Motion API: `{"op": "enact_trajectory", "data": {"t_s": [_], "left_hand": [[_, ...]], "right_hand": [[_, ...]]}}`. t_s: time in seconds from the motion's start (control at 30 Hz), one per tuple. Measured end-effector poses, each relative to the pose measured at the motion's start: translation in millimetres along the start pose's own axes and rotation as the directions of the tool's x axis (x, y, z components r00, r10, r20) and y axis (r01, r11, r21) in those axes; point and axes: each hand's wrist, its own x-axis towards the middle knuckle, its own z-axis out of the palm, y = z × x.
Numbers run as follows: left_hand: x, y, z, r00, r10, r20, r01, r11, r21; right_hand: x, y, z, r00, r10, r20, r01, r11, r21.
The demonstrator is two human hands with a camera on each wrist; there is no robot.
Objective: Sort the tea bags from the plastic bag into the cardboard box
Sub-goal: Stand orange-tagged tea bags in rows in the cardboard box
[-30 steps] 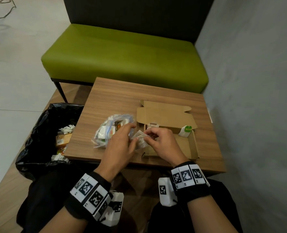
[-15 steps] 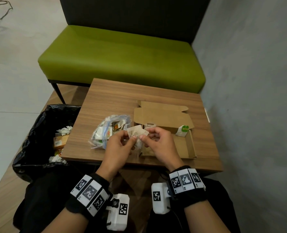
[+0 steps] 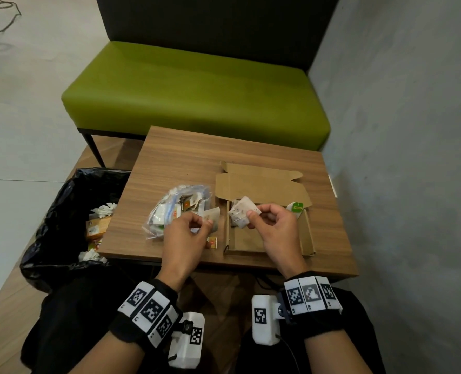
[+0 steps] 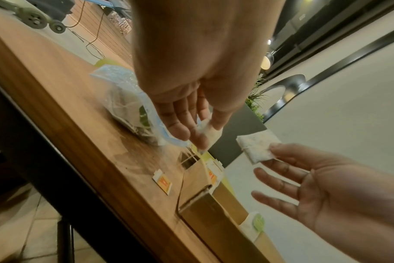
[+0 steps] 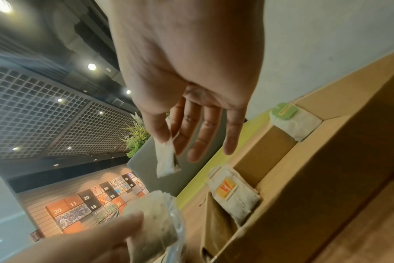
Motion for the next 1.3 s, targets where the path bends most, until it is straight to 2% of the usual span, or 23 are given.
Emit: {"op": "enact_trajectory", "data": {"t_s": [0.1, 0.23, 0.4, 0.47, 0.53, 0.6, 0.67, 0.77, 0.87, 0.93, 1.03, 1.13, 1.2, 1.3], "left_hand": [[1, 1, 5, 0.999, -0.024, 0.029, 0.023, 0.999, 0.023], [2, 1, 8, 0.995, -0.036, 0.09, 0.03, 0.997, 0.069], [-3, 14, 3, 0.986, 0.16, 0.041, -0.164, 0.975, 0.152], [-8, 19, 2, 0.962, 0.262, 0.08, -0.271, 0.95, 0.152], [-12, 21, 5, 0.915, 0.368, 0.168, -0.395, 0.901, 0.179], [-16, 20, 10, 0.88, 0.406, 0.247, -0.457, 0.865, 0.205], [-18, 20, 14, 0.87, 0.423, 0.253, -0.476, 0.853, 0.212], [-19, 21, 15, 0.887, 0.419, 0.196, -0.447, 0.885, 0.131], [-17, 21, 12, 0.944, 0.296, 0.147, -0.29, 0.955, -0.06], [-13, 20, 10, 0.965, 0.214, 0.15, -0.192, 0.971, -0.145], [-8, 18, 8, 0.97, 0.145, 0.195, -0.094, 0.964, -0.25], [-7, 19, 8, 0.964, 0.134, 0.228, -0.064, 0.954, -0.291], [-8, 18, 10, 0.963, 0.127, 0.238, -0.051, 0.952, -0.301], [-6, 14, 15, 0.967, 0.09, 0.239, -0.02, 0.959, -0.281]], "right_hand": [[0, -3, -4, 0.998, -0.035, -0.046, 0.036, 0.999, 0.024], [-2, -4, -8, 0.998, -0.052, -0.024, 0.053, 0.998, 0.044], [-4, 1, -11, 0.998, -0.018, 0.064, 0.019, 1.0, -0.023], [-7, 2, -10, 0.996, 0.002, 0.089, 0.001, 1.0, -0.031], [-10, 1, -7, 0.996, 0.022, 0.085, -0.021, 1.0, -0.014], [-12, 0, -1, 0.996, 0.036, 0.083, -0.038, 0.999, 0.023], [-14, -2, 5, 0.994, 0.048, 0.096, -0.055, 0.996, 0.075], [-18, -8, 10, 0.988, 0.043, 0.148, -0.064, 0.988, 0.143], [-18, -9, 8, 0.98, 0.012, 0.197, -0.041, 0.989, 0.145], [-16, -7, 6, 0.983, 0.01, 0.186, -0.03, 0.994, 0.104], [-14, -4, 7, 0.992, 0.019, 0.128, -0.028, 0.997, 0.071], [-11, 0, 10, 0.994, 0.082, 0.078, -0.088, 0.994, 0.072], [-10, 2, 10, 0.988, 0.115, 0.105, -0.119, 0.993, 0.029], [-11, 3, 5, 0.98, 0.083, 0.181, -0.082, 0.997, -0.011]]}}
